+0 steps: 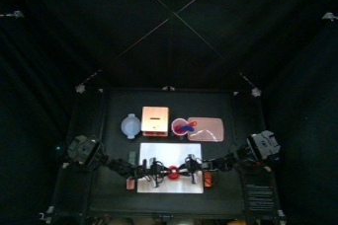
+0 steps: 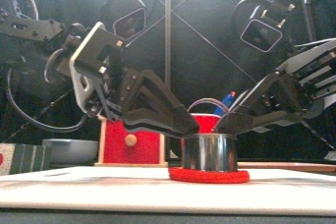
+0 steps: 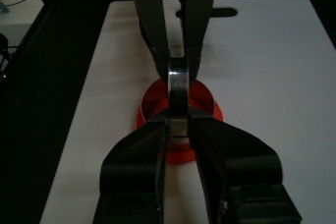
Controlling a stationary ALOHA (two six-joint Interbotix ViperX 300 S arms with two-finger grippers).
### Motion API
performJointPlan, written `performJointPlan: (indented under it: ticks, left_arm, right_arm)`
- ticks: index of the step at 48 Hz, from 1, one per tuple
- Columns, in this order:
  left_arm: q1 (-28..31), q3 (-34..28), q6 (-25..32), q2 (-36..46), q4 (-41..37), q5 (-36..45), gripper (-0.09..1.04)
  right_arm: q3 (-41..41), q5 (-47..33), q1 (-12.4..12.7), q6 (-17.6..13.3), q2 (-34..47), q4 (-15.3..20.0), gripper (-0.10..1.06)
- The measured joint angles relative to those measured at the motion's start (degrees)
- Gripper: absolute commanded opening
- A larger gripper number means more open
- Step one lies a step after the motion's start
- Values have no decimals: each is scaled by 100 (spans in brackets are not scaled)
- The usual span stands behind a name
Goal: Get the cutter from the drawer then cut the dough then place the extra dough in the bowl
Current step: Cut the dough
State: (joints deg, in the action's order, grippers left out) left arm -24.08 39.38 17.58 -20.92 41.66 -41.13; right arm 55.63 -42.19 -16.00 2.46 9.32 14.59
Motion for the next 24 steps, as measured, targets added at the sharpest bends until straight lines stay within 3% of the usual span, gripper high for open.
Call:
performJointPlan:
  ticks: [15, 24]
  left_arm:
    - [-9, -9, -9, -185, 0, 35, 49]
    - [-18, 0, -9, -193, -9, 35, 49]
  right_arm:
    - [-35, 79, 0, 0, 105, -9, 36]
    - [-62, 79, 0, 0, 132, 0, 34]
